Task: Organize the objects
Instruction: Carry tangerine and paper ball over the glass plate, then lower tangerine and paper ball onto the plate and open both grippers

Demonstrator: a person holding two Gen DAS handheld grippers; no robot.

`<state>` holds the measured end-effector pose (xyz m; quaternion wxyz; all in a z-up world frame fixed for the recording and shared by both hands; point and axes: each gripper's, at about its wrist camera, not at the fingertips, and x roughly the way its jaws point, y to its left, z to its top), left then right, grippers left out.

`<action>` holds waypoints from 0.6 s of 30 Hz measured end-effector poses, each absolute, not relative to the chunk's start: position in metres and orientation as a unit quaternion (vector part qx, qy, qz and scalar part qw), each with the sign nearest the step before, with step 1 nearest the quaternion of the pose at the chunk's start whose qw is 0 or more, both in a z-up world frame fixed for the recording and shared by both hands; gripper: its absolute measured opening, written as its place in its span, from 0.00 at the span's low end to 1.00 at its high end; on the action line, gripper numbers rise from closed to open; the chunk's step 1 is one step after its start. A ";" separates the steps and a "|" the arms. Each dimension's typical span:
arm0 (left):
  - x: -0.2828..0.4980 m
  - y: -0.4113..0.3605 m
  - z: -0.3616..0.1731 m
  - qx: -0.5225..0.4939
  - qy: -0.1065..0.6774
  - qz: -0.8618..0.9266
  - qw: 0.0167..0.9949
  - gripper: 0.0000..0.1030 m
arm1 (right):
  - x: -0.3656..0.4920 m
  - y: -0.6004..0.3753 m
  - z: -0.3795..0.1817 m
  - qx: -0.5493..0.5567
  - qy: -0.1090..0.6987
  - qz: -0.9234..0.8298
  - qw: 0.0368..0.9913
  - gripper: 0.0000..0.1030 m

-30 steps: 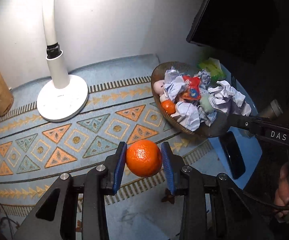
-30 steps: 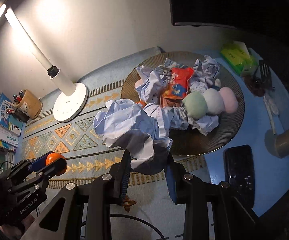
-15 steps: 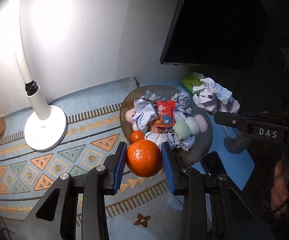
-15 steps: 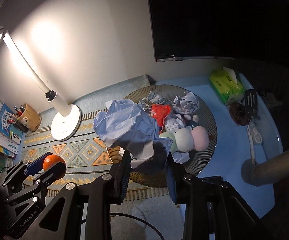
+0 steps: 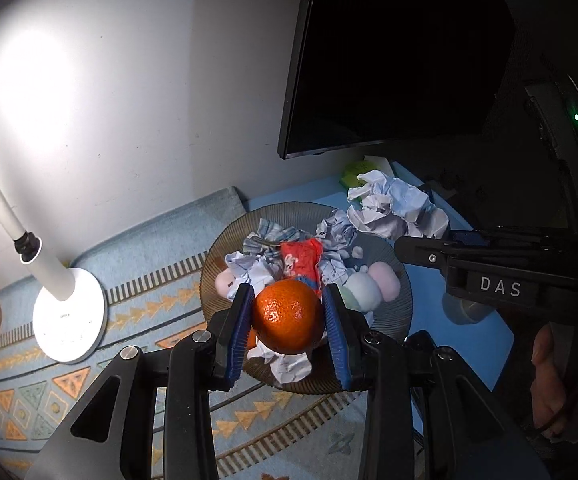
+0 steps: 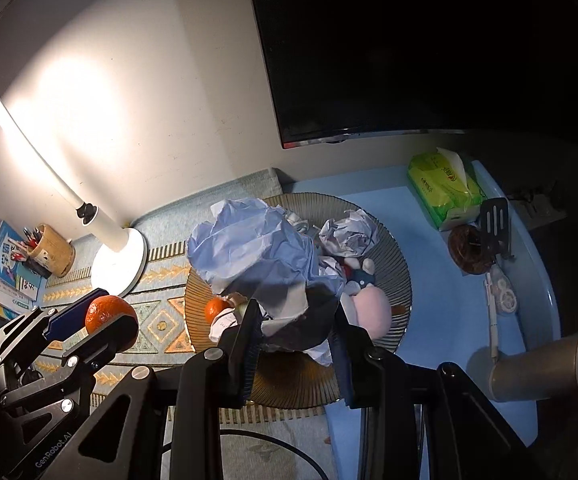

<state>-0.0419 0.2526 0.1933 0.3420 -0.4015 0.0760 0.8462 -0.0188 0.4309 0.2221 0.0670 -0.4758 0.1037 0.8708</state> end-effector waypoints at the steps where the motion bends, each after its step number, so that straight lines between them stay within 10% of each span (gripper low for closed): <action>1: -0.045 0.256 0.191 -0.404 0.077 0.844 0.343 0.31 | -0.022 0.433 0.221 -0.477 0.104 0.870 0.068 0.30; 18: -0.106 0.304 0.124 -0.481 0.088 0.794 0.361 0.31 | -0.078 0.503 0.169 -0.519 0.137 0.836 0.116 0.30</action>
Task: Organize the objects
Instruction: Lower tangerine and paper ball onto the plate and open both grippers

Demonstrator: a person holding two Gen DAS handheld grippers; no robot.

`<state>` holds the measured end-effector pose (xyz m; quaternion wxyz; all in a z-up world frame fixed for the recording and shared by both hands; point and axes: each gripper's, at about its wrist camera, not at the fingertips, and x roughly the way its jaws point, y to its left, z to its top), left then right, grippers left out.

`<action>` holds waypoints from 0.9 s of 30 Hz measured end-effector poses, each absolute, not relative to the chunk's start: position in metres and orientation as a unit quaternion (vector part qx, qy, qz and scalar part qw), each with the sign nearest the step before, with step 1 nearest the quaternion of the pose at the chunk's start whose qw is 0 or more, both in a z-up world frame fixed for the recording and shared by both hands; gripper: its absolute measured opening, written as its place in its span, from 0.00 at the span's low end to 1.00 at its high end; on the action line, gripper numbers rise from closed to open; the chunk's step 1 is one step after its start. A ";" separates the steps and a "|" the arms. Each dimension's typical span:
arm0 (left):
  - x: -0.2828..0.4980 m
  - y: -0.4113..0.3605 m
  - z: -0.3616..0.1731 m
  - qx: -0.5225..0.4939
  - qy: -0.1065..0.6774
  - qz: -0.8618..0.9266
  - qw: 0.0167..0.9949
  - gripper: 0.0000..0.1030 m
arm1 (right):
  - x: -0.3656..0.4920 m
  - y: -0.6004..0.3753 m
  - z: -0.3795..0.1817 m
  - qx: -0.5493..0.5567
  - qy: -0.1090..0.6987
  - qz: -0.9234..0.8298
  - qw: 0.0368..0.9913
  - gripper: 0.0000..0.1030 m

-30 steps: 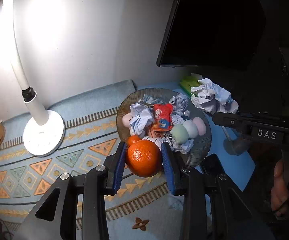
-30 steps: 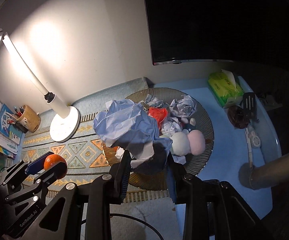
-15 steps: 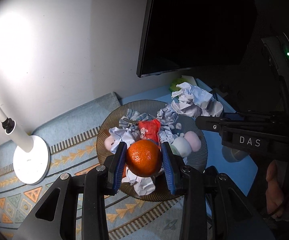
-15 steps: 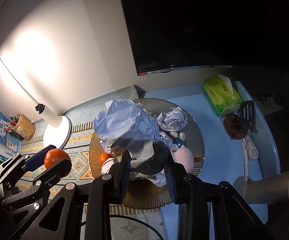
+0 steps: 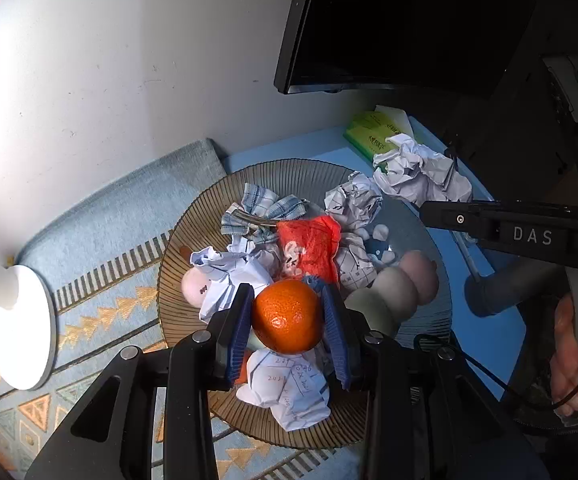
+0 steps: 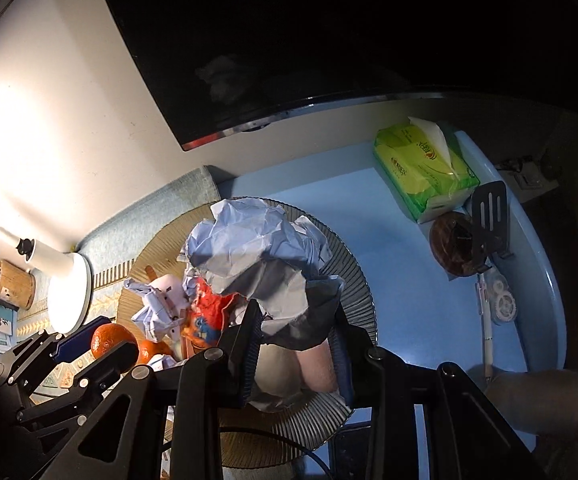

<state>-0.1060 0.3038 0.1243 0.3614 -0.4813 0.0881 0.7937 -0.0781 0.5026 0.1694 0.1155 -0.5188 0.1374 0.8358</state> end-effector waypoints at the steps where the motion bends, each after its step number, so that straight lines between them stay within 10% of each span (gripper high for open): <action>1: -0.108 0.305 0.123 -0.484 0.087 0.792 0.362 0.31 | -0.081 0.504 0.166 -0.522 0.138 0.833 0.116 0.30; 27: -0.080 0.255 0.160 -0.483 0.023 0.813 0.325 0.61 | -0.072 0.454 0.185 -0.510 0.098 0.852 0.073 0.52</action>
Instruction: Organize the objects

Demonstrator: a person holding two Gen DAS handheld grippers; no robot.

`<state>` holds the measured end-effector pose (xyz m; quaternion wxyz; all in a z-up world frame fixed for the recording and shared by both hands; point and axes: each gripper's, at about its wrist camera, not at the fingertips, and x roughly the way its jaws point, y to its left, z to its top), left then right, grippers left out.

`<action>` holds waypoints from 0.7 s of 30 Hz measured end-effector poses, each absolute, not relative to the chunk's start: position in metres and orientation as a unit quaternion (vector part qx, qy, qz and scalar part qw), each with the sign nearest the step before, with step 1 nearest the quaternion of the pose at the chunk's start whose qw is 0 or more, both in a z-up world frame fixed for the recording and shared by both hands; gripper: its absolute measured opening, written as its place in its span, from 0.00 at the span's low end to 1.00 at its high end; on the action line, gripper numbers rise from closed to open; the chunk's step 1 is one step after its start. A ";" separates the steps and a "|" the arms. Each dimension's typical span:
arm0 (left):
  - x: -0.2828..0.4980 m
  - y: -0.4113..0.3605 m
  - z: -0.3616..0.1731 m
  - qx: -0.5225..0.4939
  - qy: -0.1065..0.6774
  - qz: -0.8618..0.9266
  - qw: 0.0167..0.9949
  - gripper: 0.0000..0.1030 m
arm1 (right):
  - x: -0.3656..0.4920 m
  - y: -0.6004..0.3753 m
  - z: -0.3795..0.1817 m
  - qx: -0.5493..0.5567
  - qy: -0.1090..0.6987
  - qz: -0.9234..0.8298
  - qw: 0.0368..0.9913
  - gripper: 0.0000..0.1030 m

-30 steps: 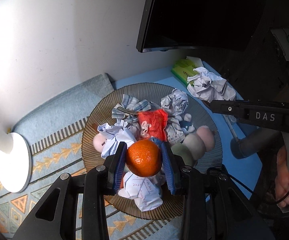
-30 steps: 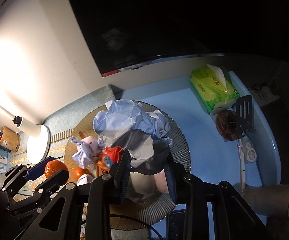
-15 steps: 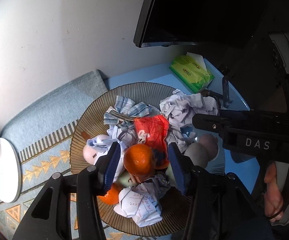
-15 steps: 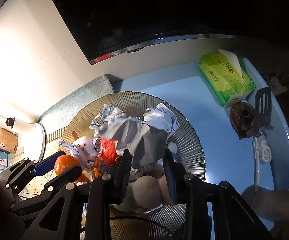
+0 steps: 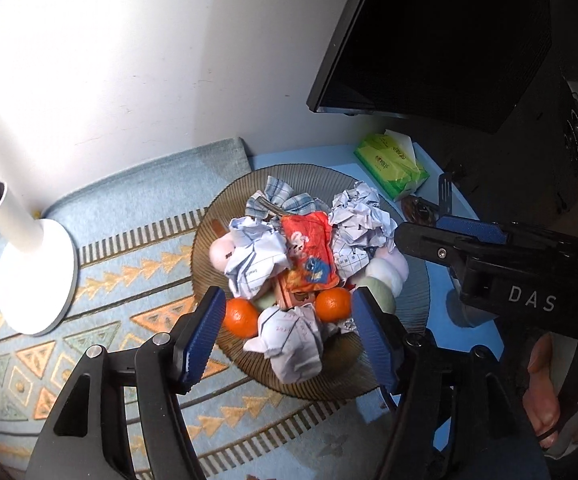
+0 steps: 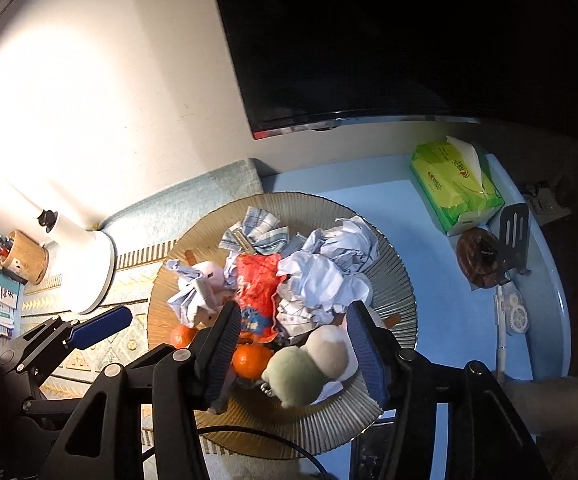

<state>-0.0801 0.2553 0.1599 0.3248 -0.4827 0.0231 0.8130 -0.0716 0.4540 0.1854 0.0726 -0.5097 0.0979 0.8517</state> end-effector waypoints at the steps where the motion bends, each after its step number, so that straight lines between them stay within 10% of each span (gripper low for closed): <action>1: -0.076 0.250 0.162 -0.482 0.019 0.815 0.321 0.62 | -0.068 0.448 0.189 -0.507 0.095 0.854 0.067 0.52; 21: -0.047 0.106 0.151 -0.491 -0.036 0.844 0.213 0.62 | -0.037 0.321 0.192 -0.519 0.030 0.854 0.006 0.57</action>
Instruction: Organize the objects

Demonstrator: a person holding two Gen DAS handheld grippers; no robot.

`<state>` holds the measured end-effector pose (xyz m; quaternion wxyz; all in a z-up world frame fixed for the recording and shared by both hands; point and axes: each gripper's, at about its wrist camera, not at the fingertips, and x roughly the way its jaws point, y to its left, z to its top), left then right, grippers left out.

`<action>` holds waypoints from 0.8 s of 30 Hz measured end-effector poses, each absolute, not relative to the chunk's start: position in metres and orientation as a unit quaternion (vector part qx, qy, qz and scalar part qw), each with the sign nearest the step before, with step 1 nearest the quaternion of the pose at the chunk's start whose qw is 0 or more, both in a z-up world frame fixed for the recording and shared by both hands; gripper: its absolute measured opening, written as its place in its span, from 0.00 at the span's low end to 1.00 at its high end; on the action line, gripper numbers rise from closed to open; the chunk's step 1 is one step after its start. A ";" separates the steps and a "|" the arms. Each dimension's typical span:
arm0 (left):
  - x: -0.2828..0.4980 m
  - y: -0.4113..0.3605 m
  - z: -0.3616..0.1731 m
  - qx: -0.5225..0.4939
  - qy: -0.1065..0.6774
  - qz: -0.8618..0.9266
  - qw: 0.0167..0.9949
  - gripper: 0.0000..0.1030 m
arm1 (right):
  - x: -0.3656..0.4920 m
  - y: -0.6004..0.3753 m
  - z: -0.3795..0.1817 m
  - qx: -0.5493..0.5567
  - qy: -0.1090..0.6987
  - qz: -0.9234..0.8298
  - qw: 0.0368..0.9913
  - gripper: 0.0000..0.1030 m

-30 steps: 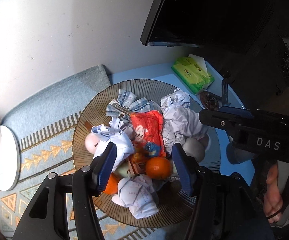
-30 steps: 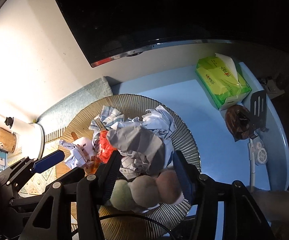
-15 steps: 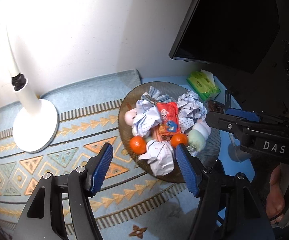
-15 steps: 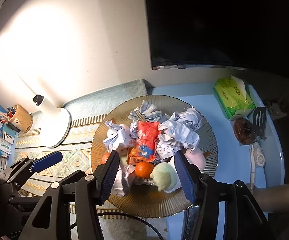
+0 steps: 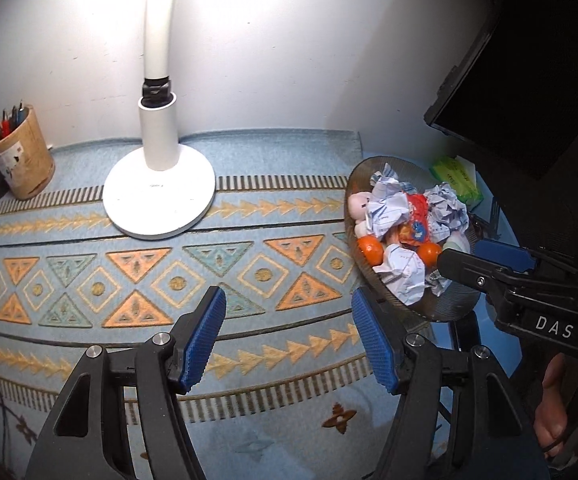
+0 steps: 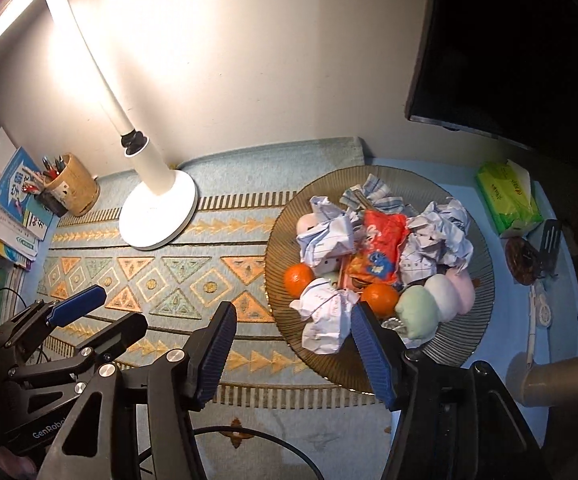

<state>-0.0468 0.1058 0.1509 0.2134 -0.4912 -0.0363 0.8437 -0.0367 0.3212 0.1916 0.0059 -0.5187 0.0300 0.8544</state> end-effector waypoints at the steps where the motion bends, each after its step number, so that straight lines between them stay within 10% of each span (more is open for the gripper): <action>1: -0.048 0.101 0.149 -0.492 -0.035 0.844 0.208 0.62 | -0.038 0.315 0.189 -0.521 0.027 0.853 0.004 0.57; 24: -0.075 -0.002 0.035 -0.522 0.014 0.850 0.075 0.61 | -0.057 0.191 0.057 -0.545 -0.029 0.838 -0.010 0.58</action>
